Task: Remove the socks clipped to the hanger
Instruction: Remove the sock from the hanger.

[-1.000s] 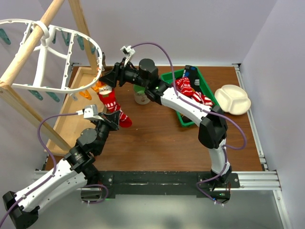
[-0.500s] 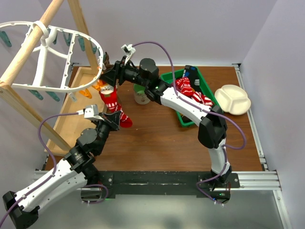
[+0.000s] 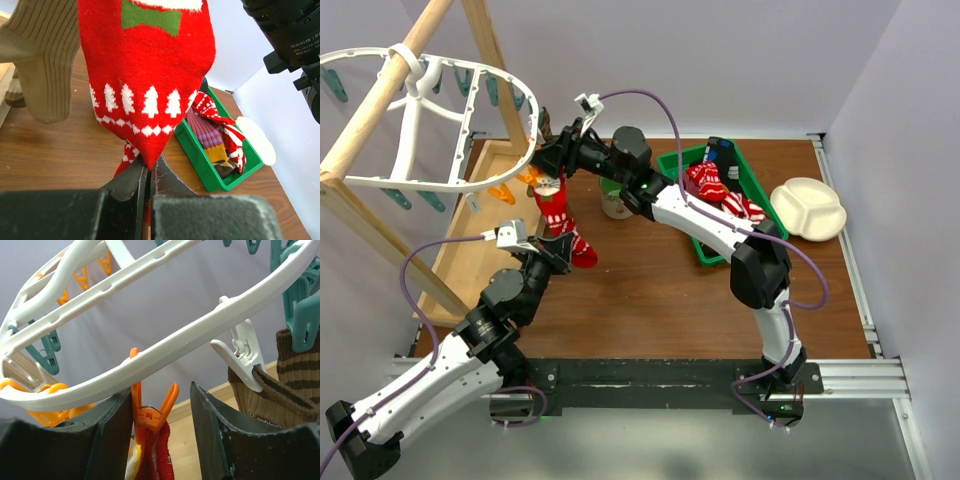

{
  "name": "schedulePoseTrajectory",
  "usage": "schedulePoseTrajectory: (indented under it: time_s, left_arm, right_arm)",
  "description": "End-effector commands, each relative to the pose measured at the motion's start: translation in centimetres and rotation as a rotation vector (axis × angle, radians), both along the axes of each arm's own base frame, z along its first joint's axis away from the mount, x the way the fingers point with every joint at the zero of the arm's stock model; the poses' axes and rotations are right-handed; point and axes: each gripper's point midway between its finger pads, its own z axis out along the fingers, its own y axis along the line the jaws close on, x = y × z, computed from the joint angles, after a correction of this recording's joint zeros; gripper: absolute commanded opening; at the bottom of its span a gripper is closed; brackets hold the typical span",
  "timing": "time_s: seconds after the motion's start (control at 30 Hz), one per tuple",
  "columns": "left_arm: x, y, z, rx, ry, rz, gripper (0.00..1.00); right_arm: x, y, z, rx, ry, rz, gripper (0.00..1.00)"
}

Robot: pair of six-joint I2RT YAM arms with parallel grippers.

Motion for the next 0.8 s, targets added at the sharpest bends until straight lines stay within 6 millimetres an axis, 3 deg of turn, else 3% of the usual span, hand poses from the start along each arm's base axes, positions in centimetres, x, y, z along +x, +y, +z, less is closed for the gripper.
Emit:
schedulePoseTrajectory:
  time_s: [0.0,0.07,0.17,0.2,0.27,0.6,0.63,0.77]
  left_arm:
    - [0.1,0.1,1.5,-0.033,-0.038,0.003,0.0]
    - [0.0,0.1,1.4,-0.03,-0.035,0.001,0.0]
    - [0.0,0.1,1.2,-0.027,-0.032,0.003,0.0]
    - [0.0,0.1,1.2,-0.027,-0.031,0.001,0.0]
    - [-0.1,0.0,0.9,-0.024,-0.022,-0.005,0.0]
    - [-0.5,0.2,-0.1,-0.021,0.001,-0.015,0.0]
    - [-0.5,0.2,-0.1,-0.023,0.002,-0.013,0.0]
    - [-0.4,0.1,0.0,-0.021,0.001,-0.016,0.0]
  right_arm:
    - [-0.7,-1.2,5.1,0.117,-0.076,-0.034,0.46]
    - [-0.7,-1.3,5.3,0.12,-0.08,-0.036,0.41]
    - [-0.7,-1.2,5.1,0.117,-0.077,-0.036,0.21]
    - [-0.7,-1.2,5.1,0.115,-0.074,-0.035,0.09]
    - [-0.7,-1.2,5.1,0.11,-0.073,-0.034,0.01]
    - [-0.9,-1.4,5.2,0.103,-0.082,-0.032,0.0]
    - [-1.0,-1.3,5.1,0.101,-0.08,-0.03,0.13]
    - [-0.8,-1.6,5.0,0.096,-0.075,-0.048,0.49]
